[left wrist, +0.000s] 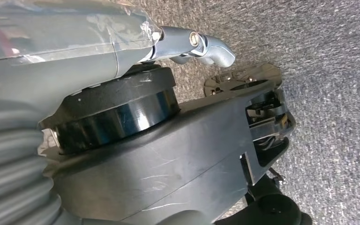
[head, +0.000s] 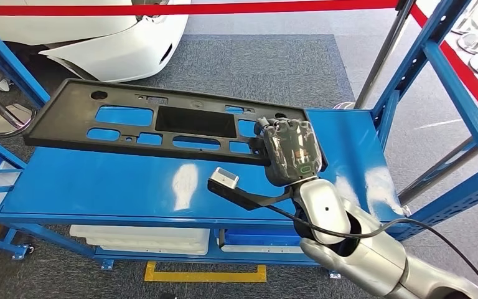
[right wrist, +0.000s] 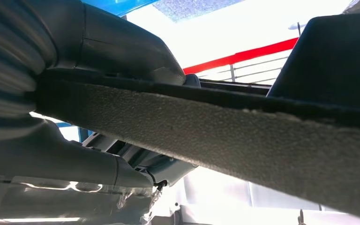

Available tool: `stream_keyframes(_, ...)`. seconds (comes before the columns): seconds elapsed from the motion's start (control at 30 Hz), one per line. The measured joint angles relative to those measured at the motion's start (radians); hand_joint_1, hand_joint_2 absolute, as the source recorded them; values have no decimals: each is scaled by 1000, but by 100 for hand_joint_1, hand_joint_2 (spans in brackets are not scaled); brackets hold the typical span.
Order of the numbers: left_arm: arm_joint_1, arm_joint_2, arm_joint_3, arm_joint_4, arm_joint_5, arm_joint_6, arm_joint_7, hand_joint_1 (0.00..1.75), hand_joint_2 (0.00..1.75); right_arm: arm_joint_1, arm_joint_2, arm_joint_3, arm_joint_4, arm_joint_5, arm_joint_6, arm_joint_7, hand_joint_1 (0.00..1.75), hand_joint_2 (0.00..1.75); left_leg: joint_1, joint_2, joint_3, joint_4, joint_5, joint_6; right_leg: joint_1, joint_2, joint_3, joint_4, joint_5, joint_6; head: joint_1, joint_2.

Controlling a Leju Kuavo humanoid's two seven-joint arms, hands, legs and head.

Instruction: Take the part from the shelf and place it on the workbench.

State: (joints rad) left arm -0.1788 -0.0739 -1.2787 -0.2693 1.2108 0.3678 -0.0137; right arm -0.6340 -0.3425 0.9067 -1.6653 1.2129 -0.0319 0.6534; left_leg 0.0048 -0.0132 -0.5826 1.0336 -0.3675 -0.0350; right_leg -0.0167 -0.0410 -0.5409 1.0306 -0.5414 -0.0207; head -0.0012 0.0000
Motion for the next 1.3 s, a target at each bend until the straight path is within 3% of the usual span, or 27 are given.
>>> stream_keyframes(0.23, 2, -5, 0, 0, 11, 21, -8, 0, 175, -13, -1, 28, 0, -4, -10, 10, 175, 175, -6, -1, -6, 8, -4, 10, -9, -3, -1, -1, 1, 9, -5, 0)
stream_keyframes(0.33, 3, -5, 0, 0, 14, 22, -12, 0, 175, -17, -1, 36, 0, -5, -11, 12, 175, 175, -7, -2, -8, 6, -1, 24, -10, -7, 1, -5, 4, 20, -7, 0)
stream_keyframes(0.4, 3, -8, 0, 0, 16, 22, -13, 0, 175, -19, -1, 39, 0, -8, -11, 14, 175, 175, 0, -5, 0, -11, 12, 34, -10, 6, -4, 10, -13, 28, -5, 0)
stream_keyframes(0.43, 3, -9, 0, 0, 16, 22, -13, 0, 175, -20, -1, 41, 0, -10, -11, 14, 175, 175, 4, -6, 4, -20, 19, 39, -9, 16, -18, 42, -36, 31, -1, 0)
stream_keyframes(0.5, 2, -11, 0, 0, 17, 22, -13, 0, 175, -20, -2, 44, 0, -13, -11, 16, 175, 175, 6, -9, 4, -24, 25, 43, -11, 32, -72, 157, -97, 35, 11, 0)
stream_keyframes(0.53, 2, -11, 0, 0, 17, 22, -13, 0, 175, -20, -2, 46, 0, -15, -11, 16, 175, 175, 6, -11, 2, -23, 25, 44, -11, 34, -102, 216, -115, 38, 15, 0)
stream_keyframes(0.57, 2, -11, 0, 0, 17, 21, -13, 0, 175, -19, -3, 47, 0, -16, -12, 17, 175, 175, 6, -14, 0, -21, 25, 43, -12, 35, -121, 252, -115, 40, 19, 0)
stream_keyframes(0.6, 2, -12, 0, 0, 18, 21, -13, 0, 175, -19, -3, 49, 0, -17, -12, 17, 175, 175, 7, -17, -1, -17, 24, 42, -13, 35, -124, 253, -95, 43, 22, 0)
stream_keyframes(0.63, 1, -12, 0, 0, 18, 20, -13, 0, 175, -19, -3, 50, 0, -19, -13, 18, 175, 175, 9, -21, -1, -13, 23, 40, -15, 35, -111, 217, -58, 46, 25, 0)
stream_keyframes(0.7, -2, -12, 0, 0, 19, 19, -10, 0, 175, -19, -4, 50, 0, -28, -18, 21, 175, 175, 10, -28, -5, -3, 17, 30, -19, 36, -62, 97, 9, 51, 34, 0)
stream_keyframes(0.77, -3, -13, 0, 0, 21, 19, -6, 0, 175, -18, -4, 50, 0, -47, -30, 24, 175, 175, 6, -33, -13, 7, 17, 17, -19, 40, -38, 34, 26, 45, 40, 0)
stream_keyframes(0.87, -4, -13, 0, 0, 22, 18, -2, 0, 175, -18, -4, 50, -1, -68, -41, 25, 175, 175, 2, -35, -21, 14, 21, 1, -21, 41, -47, 29, 28, 24, 30, 0)
stream_keyframes(0.93, -5, -13, 0, 0, 22, 18, 2, 0, 175, -19, -4, 50, -1, -71, -41, 26, 175, 175, -1, -28, -37, 58, -23, -4, -23, 41, -56, 26, 38, 7, 16, 0)
stream_keyframes(1.03, -10, -13, 0, 0, 22, 16, 6, 0, 175, -19, -4, 51, -2, -73, -39, 26, 175, 175, -11, -22, -83, 235, -142, -4, -12, 40, -78, 26, 55, -12, -11, 0)
stream_keyframes(1.07, -11, -13, 0, 0, 22, 16, 6, 0, 175, -19, -4, 51, -2, -73, -39, 26, 175, 175, -14, -22, -86, 277, -160, -1, -6, 41, -87, 26, 62, -15, -16, 0)
stream_keyframes(1.1, -11, -14, 0, 0, 22, 16, 7, 0, 175, -19, -5, 51, -2, -73, -38, 26, 175, 175, -17, -22, -75, 288, -158, 3, 0, 43, -95, 26, 69, -17, -19, 0)
stream_keyframes(1.13, -10, -14, 0, -1, 23, 15, 8, 0, 175, -19, -5, 51, -2, -73, -38, 27, 175, 175, -18, -22, -49, 261, -138, 8, 5, 46, -104, 27, 76, -18, -21, 0)
stream_keyframes(1.23, -8, -17, 0, -1, 23, 12, 18, 0, 175, -22, -6, 51, -3, -76, -32, 28, 175, 175, -21, -33, 59, 73, -76, 27, 14, 54, -126, 28, 98, -13, -24, 0)
stream_keyframes(1.3, -8, -19, 0, -2, 24, 10, 23, 0, 175, -26, -6, 51, -3, -80, -25, 29, 175, 175, -24, -41, 85, 6, -71, 36, 14, 58, -137, 26, 117, -3, -22, 0)
